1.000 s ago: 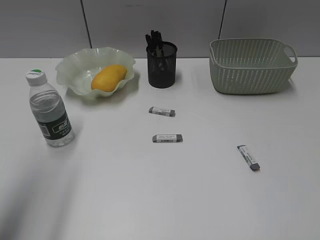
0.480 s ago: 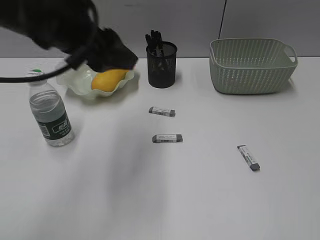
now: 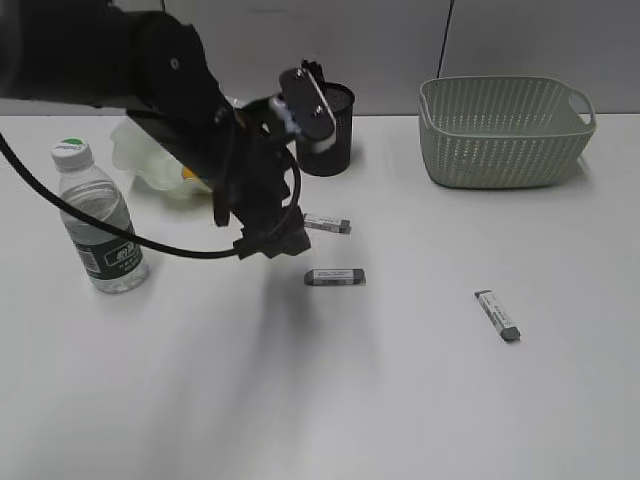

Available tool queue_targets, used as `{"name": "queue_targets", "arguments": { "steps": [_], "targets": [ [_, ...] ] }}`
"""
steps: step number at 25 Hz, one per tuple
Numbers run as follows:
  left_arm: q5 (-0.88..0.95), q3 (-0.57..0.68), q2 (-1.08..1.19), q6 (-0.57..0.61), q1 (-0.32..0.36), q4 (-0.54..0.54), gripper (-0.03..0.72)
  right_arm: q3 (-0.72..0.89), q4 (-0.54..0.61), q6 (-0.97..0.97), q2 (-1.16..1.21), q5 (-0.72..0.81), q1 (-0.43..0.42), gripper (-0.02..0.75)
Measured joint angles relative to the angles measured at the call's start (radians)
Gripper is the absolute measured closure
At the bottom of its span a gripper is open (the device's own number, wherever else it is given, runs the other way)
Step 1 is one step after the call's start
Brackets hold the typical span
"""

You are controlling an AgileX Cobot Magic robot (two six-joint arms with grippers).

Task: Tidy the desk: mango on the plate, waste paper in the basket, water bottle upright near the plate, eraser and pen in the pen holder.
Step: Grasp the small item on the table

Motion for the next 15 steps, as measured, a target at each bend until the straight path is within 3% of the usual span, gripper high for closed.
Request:
{"name": "queue_targets", "arguments": {
  "steps": [7, 15],
  "targets": [
    [-0.061, 0.000, 0.076, 0.197, -0.048, 0.003, 0.128, 0.000, 0.000, 0.000, 0.000, 0.000, 0.000, 0.356],
    [-0.107, -0.072, 0.179, 0.231, -0.057, -0.026, 0.168, 0.000, 0.000, 0.000, 0.000, 0.000, 0.000, 0.366]
  ]
}}
